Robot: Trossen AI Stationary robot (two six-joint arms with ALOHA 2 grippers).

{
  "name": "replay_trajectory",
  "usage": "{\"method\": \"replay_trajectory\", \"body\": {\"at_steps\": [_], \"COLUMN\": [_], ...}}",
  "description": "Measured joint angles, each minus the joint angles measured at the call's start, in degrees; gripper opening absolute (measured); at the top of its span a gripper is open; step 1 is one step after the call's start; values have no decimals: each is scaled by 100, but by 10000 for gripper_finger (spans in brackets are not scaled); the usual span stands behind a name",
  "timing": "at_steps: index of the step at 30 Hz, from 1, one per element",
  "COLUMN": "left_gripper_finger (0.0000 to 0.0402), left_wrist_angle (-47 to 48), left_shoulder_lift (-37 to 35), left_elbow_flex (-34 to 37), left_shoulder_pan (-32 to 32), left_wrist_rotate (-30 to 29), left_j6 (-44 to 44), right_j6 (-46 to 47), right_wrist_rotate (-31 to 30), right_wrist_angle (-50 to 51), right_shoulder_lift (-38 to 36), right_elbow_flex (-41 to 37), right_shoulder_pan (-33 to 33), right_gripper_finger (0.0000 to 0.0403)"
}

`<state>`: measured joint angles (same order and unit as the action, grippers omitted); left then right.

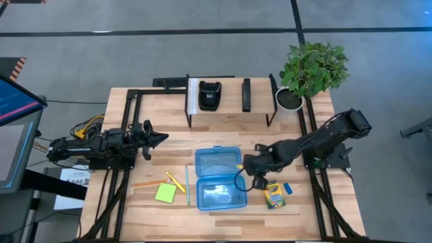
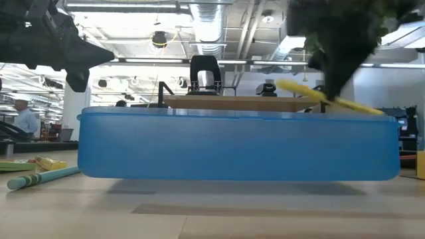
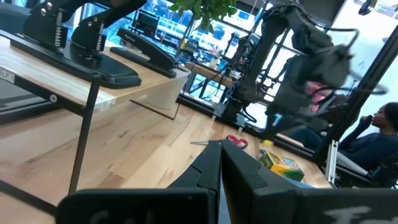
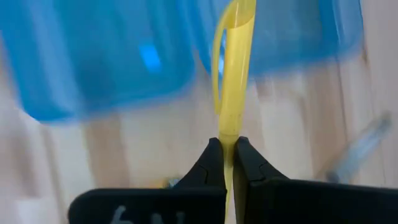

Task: Pack school essentials
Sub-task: Put the right yellow pen into the blue supply box, then put the yellow pen into the blue supply box

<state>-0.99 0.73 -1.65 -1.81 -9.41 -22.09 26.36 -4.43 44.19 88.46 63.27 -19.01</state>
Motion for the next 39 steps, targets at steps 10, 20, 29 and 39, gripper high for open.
{"method": "replay_trajectory", "body": {"at_steps": [10, 20, 29, 39], "left_gripper_finger": [0, 0, 0, 0], "left_wrist_angle": [0, -2, 82, 42], "left_shoulder_lift": [0, 0, 13, 31], "left_elbow_flex": [0, 0, 0, 0], "left_shoulder_pan": [-1, -2, 0, 0], "left_wrist_rotate": [49, 160, 160, 123], "left_j6": [-9, -66, -135, -265], "right_j6": [-958, -1607, -1724, -1641], "right_wrist_rotate": [51, 460, 575, 568], "right_wrist_angle": [-194, -34, 11, 100], "right_shoulder_lift": [1290, 2684, 2881, 2764], "right_elbow_flex": [1566, 2538, 2666, 2669], "right_shoulder_pan": [-279, -156, 7, 9], "right_gripper_finger": [8, 16, 71, 169]}}
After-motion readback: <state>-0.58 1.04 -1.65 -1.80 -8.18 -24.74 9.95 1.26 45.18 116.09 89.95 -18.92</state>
